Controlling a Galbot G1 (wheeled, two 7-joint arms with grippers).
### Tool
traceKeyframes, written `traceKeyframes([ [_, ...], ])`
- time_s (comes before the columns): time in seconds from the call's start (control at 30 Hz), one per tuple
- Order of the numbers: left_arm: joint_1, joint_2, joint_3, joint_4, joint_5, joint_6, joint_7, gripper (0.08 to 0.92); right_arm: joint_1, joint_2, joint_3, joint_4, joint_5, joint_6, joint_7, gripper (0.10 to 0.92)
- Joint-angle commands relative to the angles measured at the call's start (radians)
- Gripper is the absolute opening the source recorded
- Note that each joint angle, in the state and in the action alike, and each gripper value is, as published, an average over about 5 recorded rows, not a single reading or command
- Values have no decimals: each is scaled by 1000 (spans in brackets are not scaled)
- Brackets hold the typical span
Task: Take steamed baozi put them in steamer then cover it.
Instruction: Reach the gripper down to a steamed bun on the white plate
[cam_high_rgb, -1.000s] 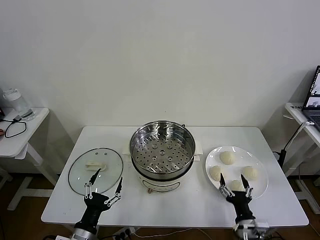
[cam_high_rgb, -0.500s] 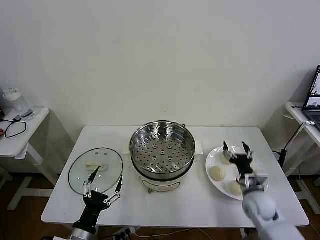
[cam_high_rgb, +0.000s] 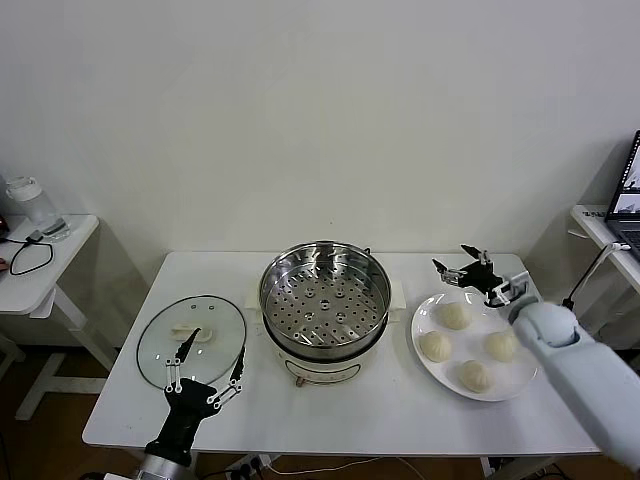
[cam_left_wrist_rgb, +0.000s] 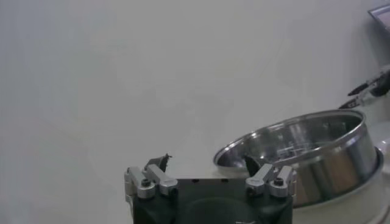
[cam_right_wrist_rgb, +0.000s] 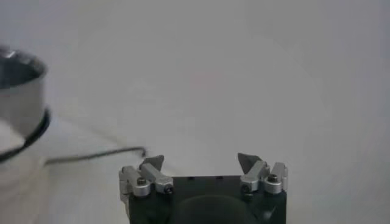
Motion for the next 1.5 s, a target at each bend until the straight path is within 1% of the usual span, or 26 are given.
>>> traceKeyframes([
  [0.03,5,-5,-5,-3,-1,1,-2,823,352,-27,-293,-289,-264,57,-602,823],
  [0.17,8,-8,-9,-2,-1,1,-4,823,423,21,-341,-345,-400,68,-724,823],
  [0.27,9,-11,-13,-3,-2,2,-4,823,468,54,-383,-371,-512,71,-784,823],
  [0.33,10,-13,-15,-4,-2,2,-5,823,491,78,-406,-388,-571,76,-802,823],
  [0.43,11,-15,-17,-4,-1,2,-5,823,505,114,-426,-411,-617,86,-786,823],
  [0.73,14,-16,-26,-4,-3,2,-6,823,492,197,-427,-457,-732,112,-765,823],
  [1.0,16,-18,-33,0,-4,0,-9,823,476,235,-395,-495,-828,132,-748,823],
  [1.37,7,-18,-33,9,-7,0,-11,823,460,250,-377,-514,-851,136,-710,823],
  [1.5,6,-17,-37,8,-7,-1,-12,823,457,258,-375,-521,-853,139,-702,801],
])
